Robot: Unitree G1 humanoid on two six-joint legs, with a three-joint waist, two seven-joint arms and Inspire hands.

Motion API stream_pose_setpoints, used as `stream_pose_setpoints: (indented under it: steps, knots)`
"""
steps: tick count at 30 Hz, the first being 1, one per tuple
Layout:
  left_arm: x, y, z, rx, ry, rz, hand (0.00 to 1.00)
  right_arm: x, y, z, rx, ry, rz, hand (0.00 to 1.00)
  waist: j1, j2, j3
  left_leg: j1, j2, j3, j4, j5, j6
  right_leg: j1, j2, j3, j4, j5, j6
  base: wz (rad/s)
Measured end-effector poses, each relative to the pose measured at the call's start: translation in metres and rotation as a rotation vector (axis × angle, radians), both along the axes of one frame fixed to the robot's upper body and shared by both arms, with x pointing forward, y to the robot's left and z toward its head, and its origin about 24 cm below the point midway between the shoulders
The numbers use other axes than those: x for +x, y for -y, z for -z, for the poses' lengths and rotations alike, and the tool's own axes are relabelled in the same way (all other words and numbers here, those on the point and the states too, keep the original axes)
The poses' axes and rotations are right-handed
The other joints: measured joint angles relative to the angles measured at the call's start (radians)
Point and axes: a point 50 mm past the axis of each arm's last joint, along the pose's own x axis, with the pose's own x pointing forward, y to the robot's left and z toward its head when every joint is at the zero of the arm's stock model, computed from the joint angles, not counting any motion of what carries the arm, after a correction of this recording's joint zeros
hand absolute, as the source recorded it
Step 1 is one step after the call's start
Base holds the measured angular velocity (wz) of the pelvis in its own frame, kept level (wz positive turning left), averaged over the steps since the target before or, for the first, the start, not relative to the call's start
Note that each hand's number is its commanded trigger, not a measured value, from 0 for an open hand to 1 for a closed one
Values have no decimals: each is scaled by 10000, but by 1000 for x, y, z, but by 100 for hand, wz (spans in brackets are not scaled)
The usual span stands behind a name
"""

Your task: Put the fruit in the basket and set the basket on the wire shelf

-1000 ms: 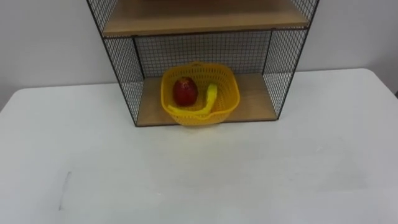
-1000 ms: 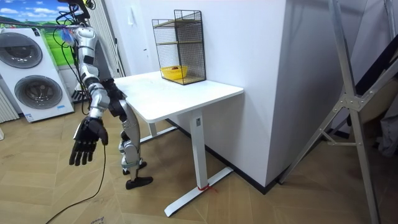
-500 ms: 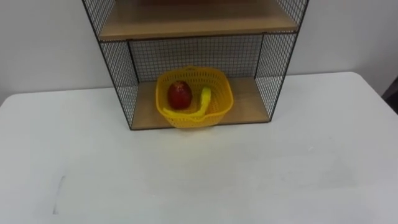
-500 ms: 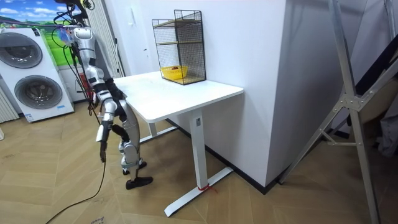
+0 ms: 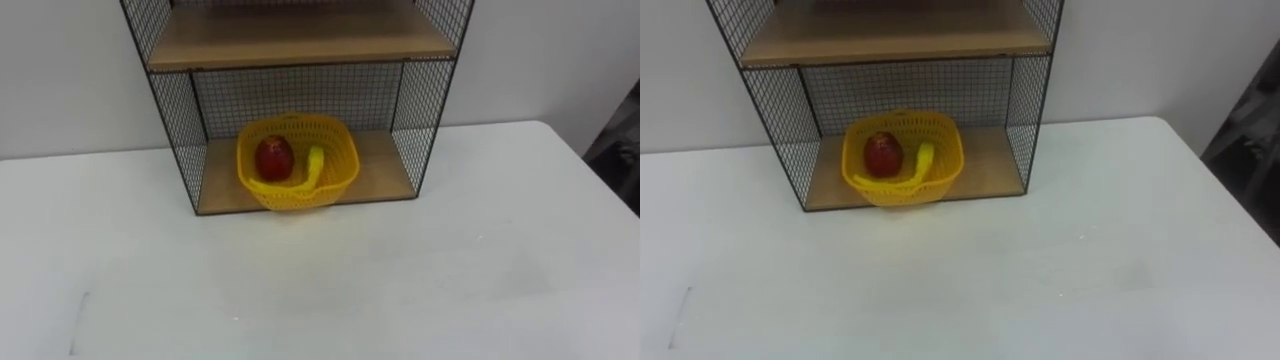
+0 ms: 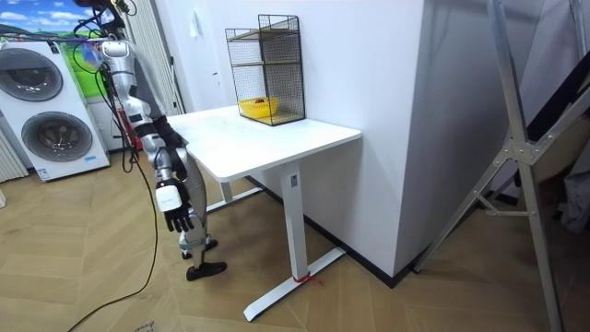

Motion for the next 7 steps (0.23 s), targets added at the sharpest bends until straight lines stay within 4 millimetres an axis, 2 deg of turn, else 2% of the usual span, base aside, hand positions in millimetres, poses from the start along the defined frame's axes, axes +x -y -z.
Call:
stream_pose_setpoints:
  steps: [5, 7]
  knots:
    - [8, 13, 5, -604, -499, 1449, 0, 5, -10, 4, 631, -990, -3027, 0, 38, 6, 3, 17, 6, -26, -17, 2, -4, 33, 15, -18, -52, 6, -6, 0]
    - [11, 19, 7, -967, -699, 1935, 0, 7, -15, 5, 881, -1355, -4168, 0, 49, 13, 8, 15, 29, -21, -30, 12, -16, 76, 73, -4, -168, 110, -67, 0]
